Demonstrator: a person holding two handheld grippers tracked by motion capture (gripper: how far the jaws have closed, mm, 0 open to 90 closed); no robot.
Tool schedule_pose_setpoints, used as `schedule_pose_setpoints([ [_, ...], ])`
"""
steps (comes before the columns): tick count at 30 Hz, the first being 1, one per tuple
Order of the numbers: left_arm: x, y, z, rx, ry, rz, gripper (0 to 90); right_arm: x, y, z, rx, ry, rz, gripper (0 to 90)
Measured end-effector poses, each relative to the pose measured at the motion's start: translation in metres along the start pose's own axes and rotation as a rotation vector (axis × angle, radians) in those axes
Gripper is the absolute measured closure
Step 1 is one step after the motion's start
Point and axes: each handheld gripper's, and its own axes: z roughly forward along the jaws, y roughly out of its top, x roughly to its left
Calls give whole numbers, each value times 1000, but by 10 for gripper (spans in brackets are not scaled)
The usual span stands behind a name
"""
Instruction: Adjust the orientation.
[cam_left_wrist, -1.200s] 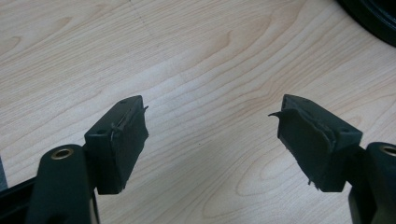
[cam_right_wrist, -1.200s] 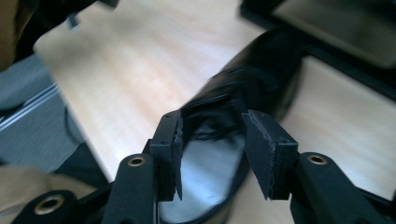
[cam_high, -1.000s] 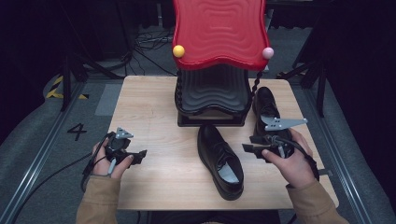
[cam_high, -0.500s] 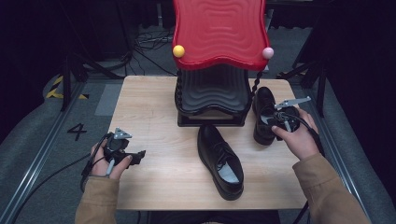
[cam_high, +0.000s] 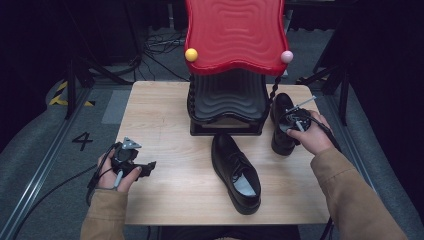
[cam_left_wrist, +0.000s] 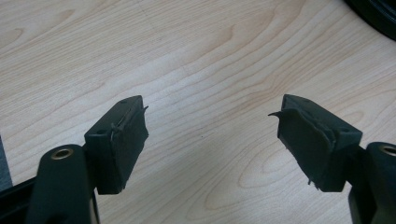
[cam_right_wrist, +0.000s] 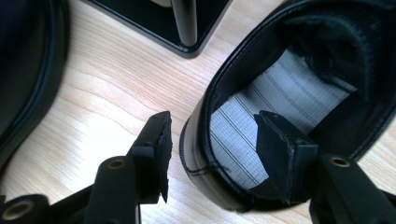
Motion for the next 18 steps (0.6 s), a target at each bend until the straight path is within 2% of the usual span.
schedule_pose_setpoints([
  [5, 0, 0, 0, 0, 0, -2, 245, -1, 3, 8, 52, 24, 8, 517],
  [9, 0, 0, 0, -2, 1, 0, 245, 0, 6, 12, 104, 22, -12, 622],
  [11, 0, 0, 0, -2, -1, -1, 245, 1, 7, 16, 129, 46, -42, 676],
  [13, 0, 0, 0, -1, -1, 0, 245, 0, 7, 18, 134, 51, -56, 688],
  [15, 0, 0, 0, -2, -1, 0, 245, -1, 7, 19, 143, 86, -39, 753],
  [16, 1, 0, 0, -2, 0, 3, 245, -2, 7, 20, 140, 109, -39, 774],
  [18, 1, 0, -1, -4, -1, 1, 245, -3, 7, 21, 138, 127, -47, 797],
])
